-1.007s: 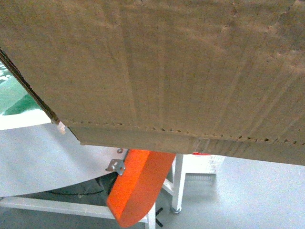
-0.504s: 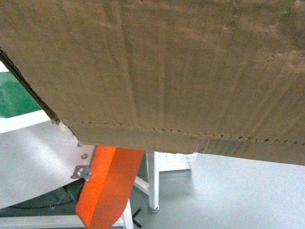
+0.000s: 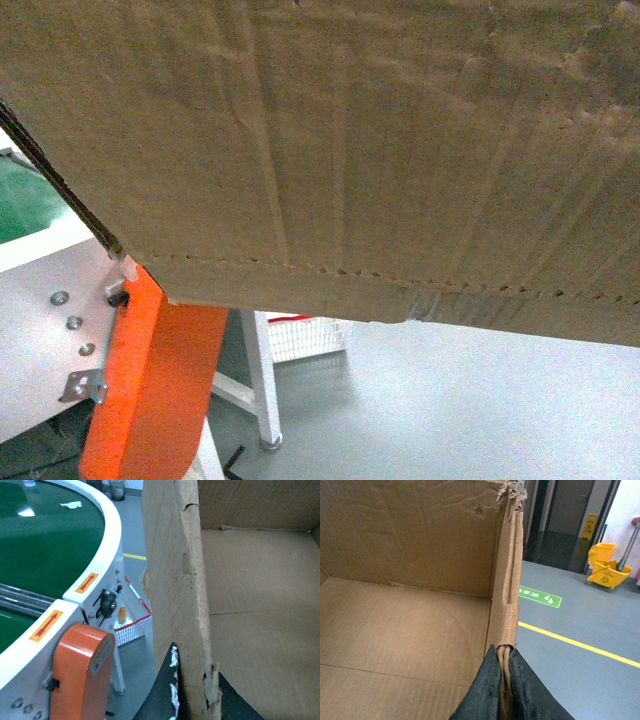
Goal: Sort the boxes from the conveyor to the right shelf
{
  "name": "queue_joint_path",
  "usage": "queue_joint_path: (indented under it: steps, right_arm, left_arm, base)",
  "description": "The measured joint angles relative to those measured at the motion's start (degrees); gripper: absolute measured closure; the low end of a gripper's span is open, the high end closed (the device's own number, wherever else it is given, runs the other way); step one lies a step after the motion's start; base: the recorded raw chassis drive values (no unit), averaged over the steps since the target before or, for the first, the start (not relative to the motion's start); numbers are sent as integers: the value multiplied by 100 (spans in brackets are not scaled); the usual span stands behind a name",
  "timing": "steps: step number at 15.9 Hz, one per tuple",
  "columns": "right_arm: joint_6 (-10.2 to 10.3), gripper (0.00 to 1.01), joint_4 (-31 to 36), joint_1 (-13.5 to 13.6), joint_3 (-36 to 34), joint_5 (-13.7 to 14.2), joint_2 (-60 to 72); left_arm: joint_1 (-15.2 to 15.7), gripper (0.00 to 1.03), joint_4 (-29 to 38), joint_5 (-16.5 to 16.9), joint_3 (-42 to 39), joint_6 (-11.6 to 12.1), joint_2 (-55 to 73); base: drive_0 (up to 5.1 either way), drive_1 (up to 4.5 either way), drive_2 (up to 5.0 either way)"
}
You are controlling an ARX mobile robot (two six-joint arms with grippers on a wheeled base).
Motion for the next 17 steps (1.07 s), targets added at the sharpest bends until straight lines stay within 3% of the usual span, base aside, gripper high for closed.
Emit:
queue_joint_path:
  steps: [17]
  right_arm:
    - [-2, 99, 7, 0, 0, 0, 0]
  left_arm:
    - [0, 99, 0, -2, 0, -2, 0]
  base:
    - [-156, -156, -156]
